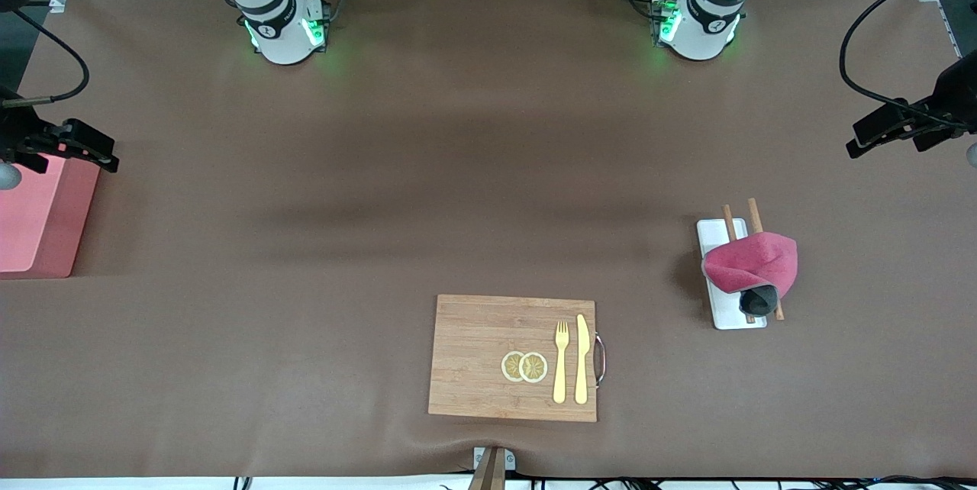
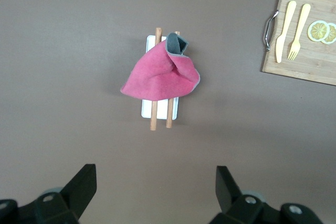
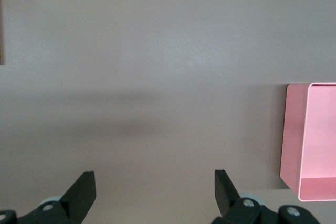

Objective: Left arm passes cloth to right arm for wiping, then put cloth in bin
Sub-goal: 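Reach the left gripper down to the pink cloth on the tray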

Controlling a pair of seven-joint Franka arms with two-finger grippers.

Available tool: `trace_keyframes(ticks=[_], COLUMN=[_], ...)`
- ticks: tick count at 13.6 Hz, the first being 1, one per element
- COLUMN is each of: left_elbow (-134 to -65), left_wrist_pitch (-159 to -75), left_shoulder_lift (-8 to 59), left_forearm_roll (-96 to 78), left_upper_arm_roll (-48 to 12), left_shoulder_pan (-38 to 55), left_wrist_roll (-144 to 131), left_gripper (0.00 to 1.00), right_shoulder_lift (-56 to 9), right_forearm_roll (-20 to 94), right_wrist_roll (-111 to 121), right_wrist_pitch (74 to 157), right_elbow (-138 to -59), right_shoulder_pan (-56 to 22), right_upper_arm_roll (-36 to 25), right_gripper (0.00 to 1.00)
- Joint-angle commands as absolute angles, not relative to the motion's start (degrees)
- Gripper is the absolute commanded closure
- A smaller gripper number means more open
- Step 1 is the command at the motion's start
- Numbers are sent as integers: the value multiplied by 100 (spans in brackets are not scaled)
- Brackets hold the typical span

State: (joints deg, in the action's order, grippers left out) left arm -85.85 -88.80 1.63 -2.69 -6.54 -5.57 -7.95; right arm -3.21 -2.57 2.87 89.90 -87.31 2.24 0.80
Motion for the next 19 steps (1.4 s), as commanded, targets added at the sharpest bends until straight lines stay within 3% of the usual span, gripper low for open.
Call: trace_keyframes(ticks=[1,5,8,15,19], left_elbow=[-8543,-8525,-8534,-8596,-8543], left_wrist_pitch=[-8763,-8771,-8946,-10711,-10960], left_shoulder_lift=[114,219,815,2256,2829], left_forearm_roll=[-203,8,105,299,290], left_upper_arm_roll=[-659,-677,-668,-721,-712], left_shoulder_pan=[-554,-519,-571,-457,-326], left_wrist_roll=[-818,-817,-835,-1239,-1274], left_gripper=[0,0,0,0,0], right_shoulder_lift=[-308,-308,-316,-334,-334], right_forearm_roll=[-264,-264,-281,-272,-273], right_wrist_roll=[281,307,360,352,352], right_wrist_pitch=[8895,8903,8912,8912,8912], right_elbow=[-8666,-8666,-8657,-8657,-8657], right_shoulder_pan=[281,290,290,290,325], right_upper_arm_roll=[114,114,114,114,105], right_gripper=[0,0,0,0,0])
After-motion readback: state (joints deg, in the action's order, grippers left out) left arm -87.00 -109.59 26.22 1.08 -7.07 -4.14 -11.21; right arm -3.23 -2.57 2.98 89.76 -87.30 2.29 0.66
